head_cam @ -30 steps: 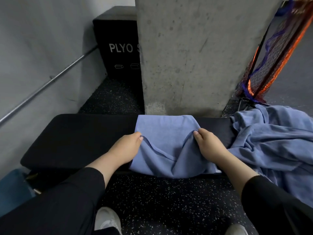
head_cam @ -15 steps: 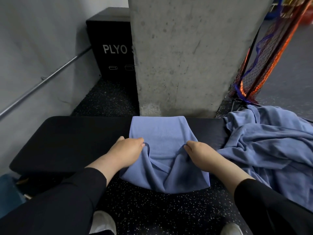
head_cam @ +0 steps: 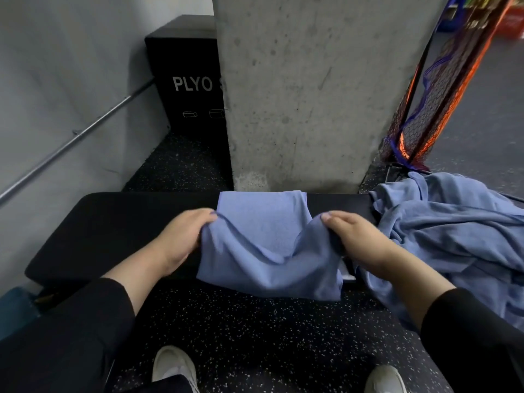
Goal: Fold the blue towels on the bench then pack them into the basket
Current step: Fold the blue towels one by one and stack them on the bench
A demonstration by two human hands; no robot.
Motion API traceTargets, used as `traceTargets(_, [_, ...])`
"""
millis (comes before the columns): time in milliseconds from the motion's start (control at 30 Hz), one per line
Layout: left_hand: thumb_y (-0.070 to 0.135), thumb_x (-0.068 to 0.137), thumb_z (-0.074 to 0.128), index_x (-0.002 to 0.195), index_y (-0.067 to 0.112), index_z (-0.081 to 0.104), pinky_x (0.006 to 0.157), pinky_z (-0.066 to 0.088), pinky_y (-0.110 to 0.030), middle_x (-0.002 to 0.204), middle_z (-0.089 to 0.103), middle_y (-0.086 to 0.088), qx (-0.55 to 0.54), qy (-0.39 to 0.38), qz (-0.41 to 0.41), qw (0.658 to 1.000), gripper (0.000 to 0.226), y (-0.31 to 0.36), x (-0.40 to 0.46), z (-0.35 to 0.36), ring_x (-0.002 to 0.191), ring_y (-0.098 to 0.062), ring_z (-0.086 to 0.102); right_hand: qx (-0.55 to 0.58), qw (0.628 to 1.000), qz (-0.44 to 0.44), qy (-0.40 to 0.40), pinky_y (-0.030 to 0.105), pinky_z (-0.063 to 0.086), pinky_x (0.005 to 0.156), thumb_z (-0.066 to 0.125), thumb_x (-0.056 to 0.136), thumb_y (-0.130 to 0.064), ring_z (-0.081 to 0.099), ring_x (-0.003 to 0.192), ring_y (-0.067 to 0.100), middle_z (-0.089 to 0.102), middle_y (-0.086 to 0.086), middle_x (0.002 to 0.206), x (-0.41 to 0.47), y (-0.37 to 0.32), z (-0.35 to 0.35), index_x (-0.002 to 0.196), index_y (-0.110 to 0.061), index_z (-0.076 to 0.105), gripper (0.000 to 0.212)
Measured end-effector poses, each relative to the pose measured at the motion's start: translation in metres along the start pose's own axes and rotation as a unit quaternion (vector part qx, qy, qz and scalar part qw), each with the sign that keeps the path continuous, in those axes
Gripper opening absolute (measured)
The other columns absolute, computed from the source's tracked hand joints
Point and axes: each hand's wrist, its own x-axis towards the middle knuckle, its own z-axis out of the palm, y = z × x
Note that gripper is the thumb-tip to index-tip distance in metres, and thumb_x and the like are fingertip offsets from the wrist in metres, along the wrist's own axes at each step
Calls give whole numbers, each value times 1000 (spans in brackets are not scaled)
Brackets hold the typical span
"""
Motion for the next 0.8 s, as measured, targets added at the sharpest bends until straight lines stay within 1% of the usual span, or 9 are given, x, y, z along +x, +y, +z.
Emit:
traceTargets(67, [14,102,49,77,16,70,75,44,-30,77,67,-2,-115,65,-22,991,33,6,12,4,77,-11,61,62,996,0,63,34,45,72,50,103,-39,55,76,12,64,1,77,12,-5,1,91,-9,66,36])
traceTargets(133, [21,105,48,93,12,71,83,49,-33,93,73,-5,-109,127,-24,986,27,6,31,3,87,-15,67,82,989,8,124,35,50,77,47,104,-38,60,79,14,72,5,84,31,-8,5,94,-12,69,35])
traceTargets(200, [31,104,46,97,15,70,88,50,-38,100,73,-5,-18,179,3,984,29,-3,52,-2,94,-18,66,108,980,17,168,36,52,80,45,104,-38,64,83,17,74,4,88,52,-9,9,93,-15,69,35])
traceTargets(267, [33,105,43,94,10,64,76,45,-37,88,64,-4,115,196,32,973,33,-8,65,1,82,-16,57,82,980,5,182,36,51,81,43,105,-37,64,86,19,74,5,91,70,-7,16,94,-13,67,36])
traceTargets(333, [28,107,40,91,3,57,65,37,-36,79,57,-6,234,176,47,955,34,-15,75,7,72,-16,48,-43,986,-4,158,35,44,73,41,106,-34,59,84,21,69,10,90,81,0,24,90,-8,61,37])
traceTargets(400, [25,108,39,91,4,55,68,42,-40,81,60,-8,339,123,51,931,32,-26,79,13,75,-24,55,-168,981,1,100,35,34,68,39,107,-31,57,85,26,63,10,87,85,13,34,85,-7,55,36])
traceTargets(500, [25,108,37,82,10,46,72,44,-45,80,59,-12,467,45,31,883,31,-45,79,13,82,-36,58,-273,962,2,25,37,30,67,36,108,-28,55,86,34,57,11,84,79,23,41,80,-10,45,35])
traceTargets(667, [29,109,31,88,18,40,72,35,-38,83,53,-2,563,10,29,826,26,-37,65,19,82,-29,55,-418,906,-21,-55,40,42,79,32,109,-22,58,101,37,60,17,110,62,12,40,107,-4,56,30])
traceTargets(800, [32,109,30,94,18,46,74,42,-37,88,57,-5,616,-51,11,786,26,-27,50,21,90,-32,61,-473,870,-18,-135,37,41,84,36,106,-15,57,106,35,56,15,122,46,12,35,115,-2,56,26])
